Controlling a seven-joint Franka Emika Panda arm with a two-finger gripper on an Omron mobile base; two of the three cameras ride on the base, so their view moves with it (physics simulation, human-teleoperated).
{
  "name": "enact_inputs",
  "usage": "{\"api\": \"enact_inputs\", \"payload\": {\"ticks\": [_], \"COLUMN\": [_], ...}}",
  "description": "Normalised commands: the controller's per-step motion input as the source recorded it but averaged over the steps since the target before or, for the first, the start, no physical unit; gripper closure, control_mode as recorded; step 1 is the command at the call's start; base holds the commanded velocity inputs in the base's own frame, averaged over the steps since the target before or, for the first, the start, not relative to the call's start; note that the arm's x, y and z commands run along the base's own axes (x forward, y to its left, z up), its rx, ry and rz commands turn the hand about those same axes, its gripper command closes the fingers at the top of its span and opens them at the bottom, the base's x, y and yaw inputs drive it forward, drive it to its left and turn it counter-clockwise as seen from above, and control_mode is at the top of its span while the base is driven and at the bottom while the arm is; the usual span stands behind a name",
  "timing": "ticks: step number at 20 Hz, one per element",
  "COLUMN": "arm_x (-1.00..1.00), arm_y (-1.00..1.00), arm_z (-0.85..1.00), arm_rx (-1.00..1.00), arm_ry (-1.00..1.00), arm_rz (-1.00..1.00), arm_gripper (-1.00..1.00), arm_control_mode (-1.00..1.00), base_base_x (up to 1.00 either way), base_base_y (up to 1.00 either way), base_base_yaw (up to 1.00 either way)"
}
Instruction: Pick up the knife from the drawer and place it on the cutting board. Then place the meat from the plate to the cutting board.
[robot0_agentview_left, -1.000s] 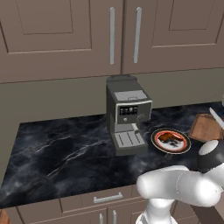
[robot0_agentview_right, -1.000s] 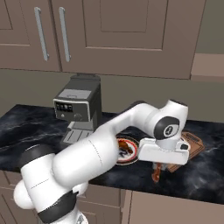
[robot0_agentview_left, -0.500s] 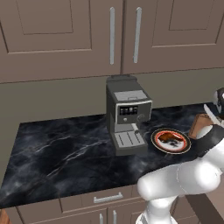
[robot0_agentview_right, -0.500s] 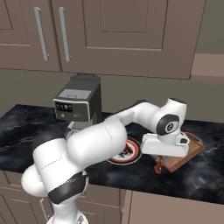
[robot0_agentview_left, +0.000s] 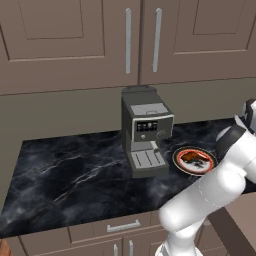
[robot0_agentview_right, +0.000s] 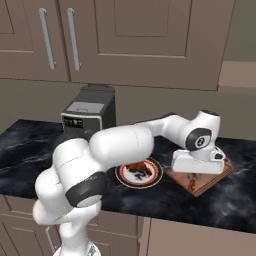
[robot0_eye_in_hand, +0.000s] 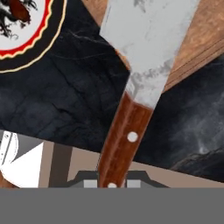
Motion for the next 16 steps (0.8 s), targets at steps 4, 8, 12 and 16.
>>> {"api": "enact_inputs", "payload": {"ticks": [4,8,12,16], "arm_x": [0.39,0.46,0.46,0.44], "arm_y": [-0.13,-0.06,-0.03,-0.12], "arm_z": [-0.14,-0.1,-0.08,-0.1], "arm_rx": [0.0,0.0,0.0,0.0], "arm_ry": [0.0,-0.01,-0.02,-0.03], "arm_rz": [0.0,0.0,0.0,0.0], "arm_gripper": [1.0,1.0,1.0,1.0], "arm_control_mode": [-1.0,-1.0,-1.0,-1.0], "base_base_x": [0.0,0.0,0.0,0.0], "base_base_y": [0.0,0.0,0.0,0.0], "base_base_yaw": [0.0,0.0,0.0,0.0]}}
